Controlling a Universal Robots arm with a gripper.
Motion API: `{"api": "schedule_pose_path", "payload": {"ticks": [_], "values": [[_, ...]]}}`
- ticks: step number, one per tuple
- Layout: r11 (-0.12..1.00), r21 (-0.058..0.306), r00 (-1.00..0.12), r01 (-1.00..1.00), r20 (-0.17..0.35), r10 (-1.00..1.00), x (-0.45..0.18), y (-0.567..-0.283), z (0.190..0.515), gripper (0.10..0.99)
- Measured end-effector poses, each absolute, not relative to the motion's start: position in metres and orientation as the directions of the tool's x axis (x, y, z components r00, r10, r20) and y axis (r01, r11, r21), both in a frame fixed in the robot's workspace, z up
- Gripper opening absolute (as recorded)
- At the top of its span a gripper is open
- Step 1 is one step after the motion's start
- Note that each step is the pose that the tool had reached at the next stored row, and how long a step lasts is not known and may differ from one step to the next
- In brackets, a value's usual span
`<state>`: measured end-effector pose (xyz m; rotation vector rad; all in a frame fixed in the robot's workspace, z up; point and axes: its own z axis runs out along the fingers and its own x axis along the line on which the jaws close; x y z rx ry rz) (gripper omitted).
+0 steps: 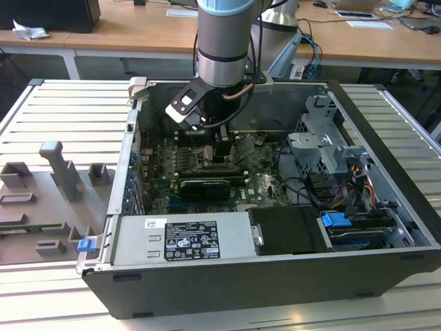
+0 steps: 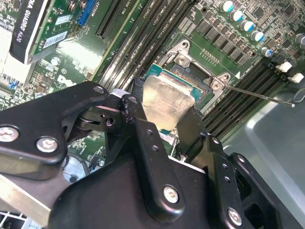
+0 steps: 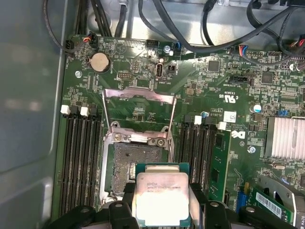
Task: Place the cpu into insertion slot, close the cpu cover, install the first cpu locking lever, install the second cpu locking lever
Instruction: 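Place the cpu into insertion slot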
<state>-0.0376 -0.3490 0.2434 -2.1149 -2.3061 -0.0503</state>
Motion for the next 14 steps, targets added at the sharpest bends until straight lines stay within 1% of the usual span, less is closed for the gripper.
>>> {"api": "schedule_pose_path", "payload": {"ticks": [6,14], "values": [[0.065,0.015,-0.066,0.998,0.031,0.997,-0.036,-0.348,0.242,0.525],[0.065,0.015,-0.066,0.998,0.031,0.997,-0.03,-0.338,0.235,0.525]]}}
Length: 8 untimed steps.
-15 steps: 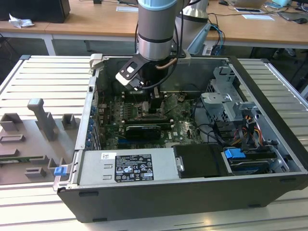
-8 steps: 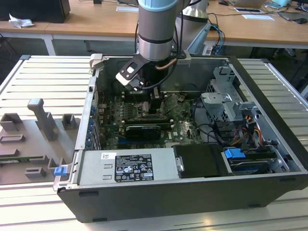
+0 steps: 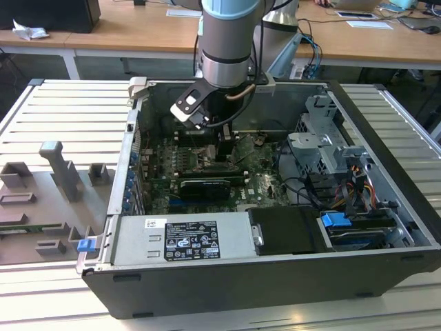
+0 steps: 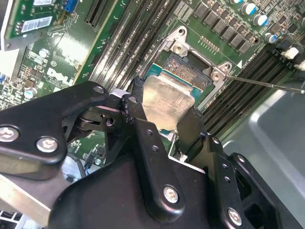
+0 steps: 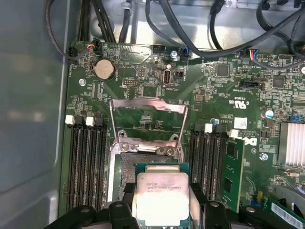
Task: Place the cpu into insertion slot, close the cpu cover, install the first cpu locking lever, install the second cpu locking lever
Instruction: 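Place the cpu into insertion slot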
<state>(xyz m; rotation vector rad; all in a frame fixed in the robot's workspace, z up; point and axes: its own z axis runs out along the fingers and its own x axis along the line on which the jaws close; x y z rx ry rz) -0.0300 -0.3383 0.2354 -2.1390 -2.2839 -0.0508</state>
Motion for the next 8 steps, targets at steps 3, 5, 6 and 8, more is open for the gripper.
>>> {"api": "schedule_pose_path", "payload": {"ticks": [3,5,6,8], "values": [[0.057,0.015,-0.058,0.998,0.031,0.998,-0.029,-0.3366,0.2307,0.525],[0.041,0.015,-0.042,0.999,0.031,0.999,-0.0287,-0.3357,0.228,0.525],[0.038,0.015,-0.038,0.999,0.031,0.999,-0.0287,-0.3346,0.2266,0.525],[0.037,0.015,-0.037,0.999,0.031,0.999,-0.0286,-0.3326,0.2247,0.525]]}}
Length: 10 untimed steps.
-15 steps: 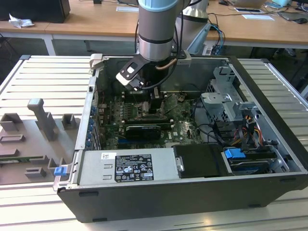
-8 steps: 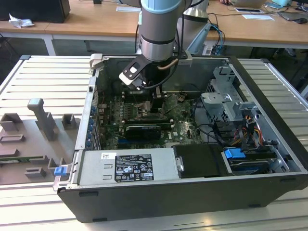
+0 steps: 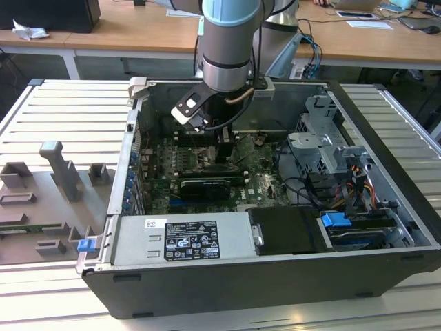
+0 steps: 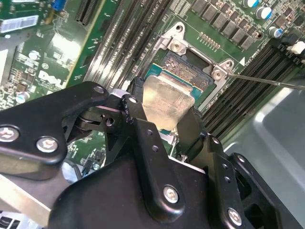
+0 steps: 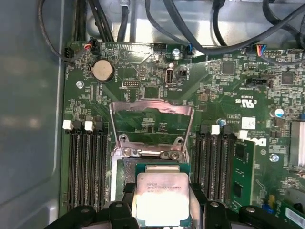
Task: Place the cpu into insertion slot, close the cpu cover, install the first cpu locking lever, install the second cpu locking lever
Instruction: 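Place the cpu into insertion slot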
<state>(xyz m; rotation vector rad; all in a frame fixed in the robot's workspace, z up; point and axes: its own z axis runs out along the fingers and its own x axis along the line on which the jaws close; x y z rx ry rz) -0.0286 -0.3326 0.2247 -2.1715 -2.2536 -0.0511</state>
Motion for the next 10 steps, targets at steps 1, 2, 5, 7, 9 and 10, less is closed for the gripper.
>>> {"api": "schedule_pose_path", "payload": {"ticks": [1,2,5,7,9,10], "values": [[0.037,0.015,-0.037,0.999,0.031,0.999,-0.029,-0.331,0.224,0.525],[0.037,0.015,-0.037,0.999,0.031,0.999,-0.029,-0.33,0.223,0.525],[0.007,0.015,-0.007,1.0,0.031,0.999,-0.029,-0.329,0.22,0.525],[0.0,0.015,-0.001,1.0,0.031,1.0,-0.031,-0.329,0.218,0.525],[0.0,0.016,-0.001,1.0,0.031,1.0,-0.035,-0.327,0.215,0.525],[0.0,0.015,-0.001,1.0,0.031,1.0,-0.035,-0.326,0.214,0.525]]}}
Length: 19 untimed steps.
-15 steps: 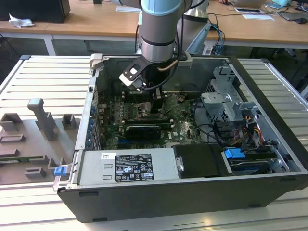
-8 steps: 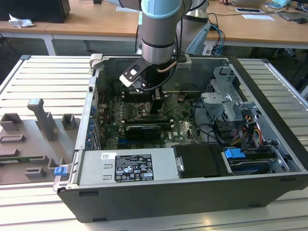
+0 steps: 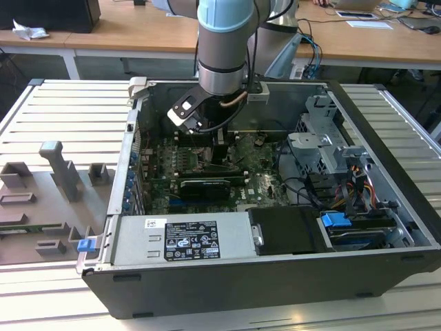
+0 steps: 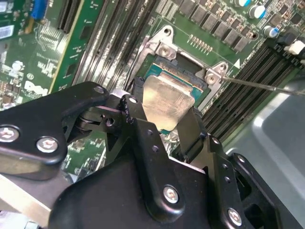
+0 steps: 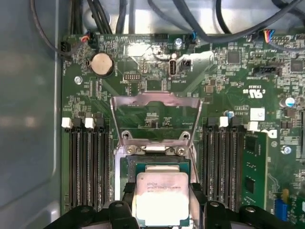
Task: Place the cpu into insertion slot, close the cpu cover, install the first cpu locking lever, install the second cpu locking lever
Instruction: 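Place the cpu into insertion slot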
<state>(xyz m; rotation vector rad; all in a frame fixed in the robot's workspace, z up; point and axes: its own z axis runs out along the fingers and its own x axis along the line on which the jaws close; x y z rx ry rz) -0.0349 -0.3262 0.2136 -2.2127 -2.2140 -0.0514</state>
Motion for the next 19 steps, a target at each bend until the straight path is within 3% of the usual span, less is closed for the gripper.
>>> {"api": "schedule_pose_path", "payload": {"ticks": [19], "values": [[-0.011,0.015,0.011,1.0,0.03,0.999,-0.035,-0.32,0.202,0.525]]}}
